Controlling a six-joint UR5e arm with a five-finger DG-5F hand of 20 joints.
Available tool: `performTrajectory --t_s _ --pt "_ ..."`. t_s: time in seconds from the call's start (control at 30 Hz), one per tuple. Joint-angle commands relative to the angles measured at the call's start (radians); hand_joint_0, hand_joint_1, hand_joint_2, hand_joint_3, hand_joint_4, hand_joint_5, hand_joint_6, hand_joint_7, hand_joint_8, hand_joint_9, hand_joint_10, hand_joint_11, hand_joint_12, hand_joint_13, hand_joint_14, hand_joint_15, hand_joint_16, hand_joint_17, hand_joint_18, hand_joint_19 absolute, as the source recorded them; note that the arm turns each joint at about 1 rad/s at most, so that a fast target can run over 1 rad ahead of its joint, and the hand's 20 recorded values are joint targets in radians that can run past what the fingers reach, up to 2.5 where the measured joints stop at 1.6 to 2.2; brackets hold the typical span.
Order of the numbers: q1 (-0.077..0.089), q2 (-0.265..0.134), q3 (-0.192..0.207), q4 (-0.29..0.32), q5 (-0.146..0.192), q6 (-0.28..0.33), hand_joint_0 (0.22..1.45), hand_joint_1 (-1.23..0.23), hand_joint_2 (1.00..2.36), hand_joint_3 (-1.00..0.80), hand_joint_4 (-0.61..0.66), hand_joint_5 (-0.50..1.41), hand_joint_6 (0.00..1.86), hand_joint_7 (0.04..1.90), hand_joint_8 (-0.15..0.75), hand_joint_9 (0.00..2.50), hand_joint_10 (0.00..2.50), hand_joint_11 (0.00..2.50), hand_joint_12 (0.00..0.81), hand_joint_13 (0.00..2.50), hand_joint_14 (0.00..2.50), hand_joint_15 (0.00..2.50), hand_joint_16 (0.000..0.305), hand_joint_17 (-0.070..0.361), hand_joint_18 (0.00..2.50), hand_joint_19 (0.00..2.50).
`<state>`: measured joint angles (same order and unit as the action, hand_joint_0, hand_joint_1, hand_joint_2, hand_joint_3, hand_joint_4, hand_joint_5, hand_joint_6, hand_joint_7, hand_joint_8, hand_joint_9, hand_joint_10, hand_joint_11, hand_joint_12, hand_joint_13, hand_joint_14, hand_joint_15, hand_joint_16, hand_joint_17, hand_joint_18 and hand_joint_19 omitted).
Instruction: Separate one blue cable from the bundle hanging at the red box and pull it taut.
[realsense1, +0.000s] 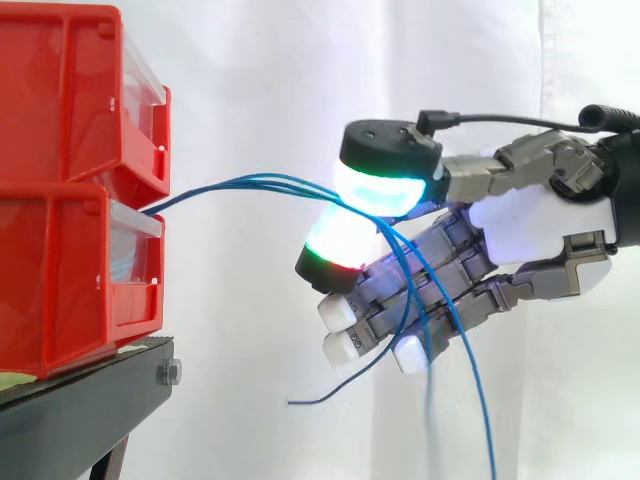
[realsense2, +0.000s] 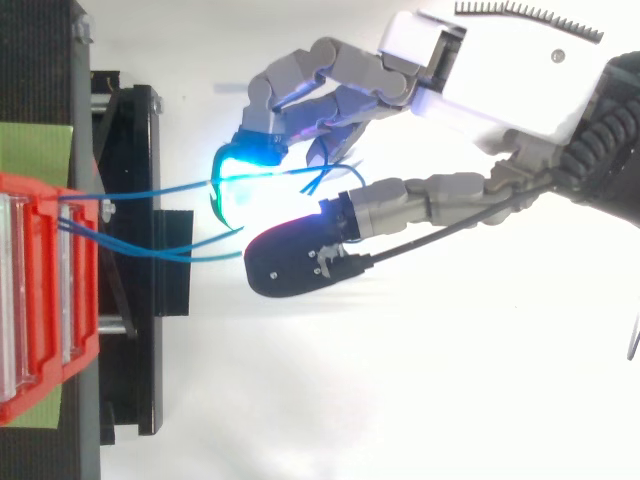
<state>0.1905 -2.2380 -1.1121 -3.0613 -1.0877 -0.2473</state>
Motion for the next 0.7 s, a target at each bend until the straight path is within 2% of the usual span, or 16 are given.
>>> performTrajectory --t_s 0.0,0.17,0.27,0.3,0.43,0.5,0.67 --pt "0.001 0.0 0.0 -0.002 0.0 0.0 0.74 -0.84 1.0 -0.5 0.13 -0.22 0.86 0.91 0.274 0.83 0.02 0.66 0.309 0.65 0.01 0.29 0.043 0.096 0.7 0.56" --pt "0.001 0.0 0.0 -0.008 -0.003 0.0 0.75 -0.87 1.0 -0.5 0.12 -0.22 0.87 0.94 0.263 0.84 0.02 0.67 0.305 0.66 0.01 0.29 0.042 0.096 0.71 0.55" --pt "0.0 0.0 0.0 -0.013 -0.006 0.002 0.66 -0.86 1.0 -0.5 0.12 -0.21 0.87 0.93 0.262 0.84 0.02 0.67 0.303 0.66 0.01 0.31 0.042 0.095 0.7 0.57" --pt "0.0 0.0 0.0 -0.013 -0.006 0.002 0.6 -0.84 1.0 -0.5 0.13 -0.21 0.86 0.94 0.265 0.85 0.02 0.67 0.308 0.66 0.01 0.31 0.043 0.096 0.7 0.59" --pt "0.0 0.0 0.0 -0.019 -0.006 0.002 0.51 -0.73 1.0 -0.5 0.16 -0.2 0.85 0.91 0.282 0.86 0.02 0.64 0.325 0.67 0.01 0.32 0.046 0.105 0.72 0.6" --pt "0.001 0.001 0.001 -0.019 -0.008 0.002 0.5 -0.63 1.0 -0.5 0.17 -0.2 0.84 0.91 0.288 0.87 0.02 0.65 0.328 0.66 0.01 0.31 0.048 0.107 0.72 0.62" --pt "0.001 0.008 0.0 -0.025 -0.005 0.0 0.53 -0.53 1.0 -0.5 0.14 -0.19 0.81 0.96 0.288 0.89 0.02 0.63 0.322 0.66 0.01 0.32 0.046 0.104 0.71 0.64"
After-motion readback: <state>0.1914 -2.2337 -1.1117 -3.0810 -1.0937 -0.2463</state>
